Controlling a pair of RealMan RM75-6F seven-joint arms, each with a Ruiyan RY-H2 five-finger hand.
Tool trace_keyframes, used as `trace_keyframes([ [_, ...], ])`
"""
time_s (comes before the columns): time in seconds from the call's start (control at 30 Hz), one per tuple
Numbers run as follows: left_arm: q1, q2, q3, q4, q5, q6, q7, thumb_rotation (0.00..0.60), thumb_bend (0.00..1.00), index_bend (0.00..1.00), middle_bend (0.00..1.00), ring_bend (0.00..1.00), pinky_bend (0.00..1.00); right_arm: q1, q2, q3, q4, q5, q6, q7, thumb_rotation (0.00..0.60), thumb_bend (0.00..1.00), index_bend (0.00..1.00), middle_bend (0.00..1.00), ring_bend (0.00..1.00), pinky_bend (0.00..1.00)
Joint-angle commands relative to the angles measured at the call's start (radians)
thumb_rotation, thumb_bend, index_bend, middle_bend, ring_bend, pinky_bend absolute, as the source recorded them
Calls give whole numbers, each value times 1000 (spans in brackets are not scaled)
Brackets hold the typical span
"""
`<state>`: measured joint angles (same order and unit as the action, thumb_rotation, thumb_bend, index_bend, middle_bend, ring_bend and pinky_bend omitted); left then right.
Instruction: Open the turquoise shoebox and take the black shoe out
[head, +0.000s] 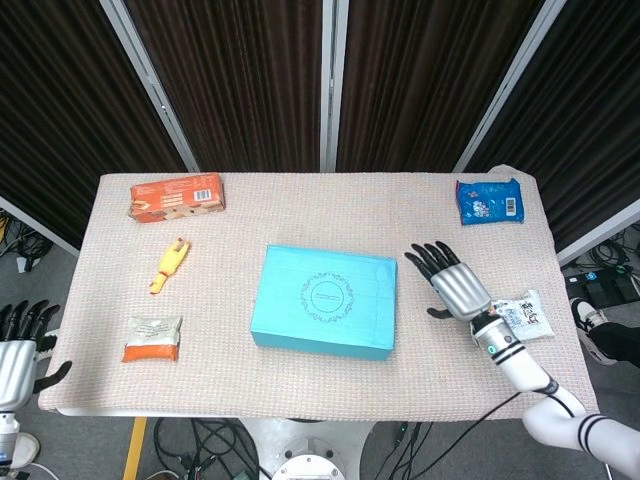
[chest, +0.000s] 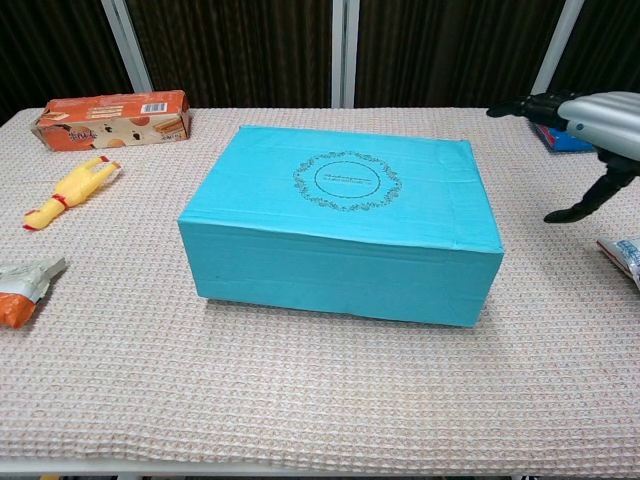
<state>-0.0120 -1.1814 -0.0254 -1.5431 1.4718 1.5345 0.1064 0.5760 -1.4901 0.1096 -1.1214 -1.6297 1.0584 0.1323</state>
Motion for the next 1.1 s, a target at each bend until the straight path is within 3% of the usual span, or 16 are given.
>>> trace_keyframes([
  [0.03, 3, 1, 0, 3, 1, 2, -11, 600, 160, 162, 106, 44, 56, 36, -104, 3, 118, -17, 43, 60, 600, 0, 0, 0, 0, 0],
  [0.53, 2, 5, -3, 3, -4, -6, -32, 600, 160, 166, 106, 44, 56, 90, -340, -79, 509, -116, 218, 231, 600, 9, 3, 35, 0, 0],
  [0.63, 0, 7, -2, 2, -7, -14, -31, 600, 160, 167, 106, 44, 56, 95, -374, -104, 595, -140, 261, 269, 600, 88, 73, 94, 0, 0],
  [0.83, -3, 10, -5, -1, -13, -20, -31, 600, 160, 168, 106, 44, 56, 96, -426, -121, 708, -142, 326, 371, 600, 430, 377, 283, 0, 0],
  [1.0, -5, 12, -5, -6, -15, -26, -27, 600, 160, 167, 106, 44, 56, 96, -436, -111, 715, -111, 335, 477, 600, 553, 447, 346, 0, 0],
  [1.1, -5, 12, -5, -9, -18, -28, -25, 600, 159, 168, 106, 45, 56, 96, -429, -95, 685, -81, 323, 537, 600, 574, 454, 358, 0, 0],
])
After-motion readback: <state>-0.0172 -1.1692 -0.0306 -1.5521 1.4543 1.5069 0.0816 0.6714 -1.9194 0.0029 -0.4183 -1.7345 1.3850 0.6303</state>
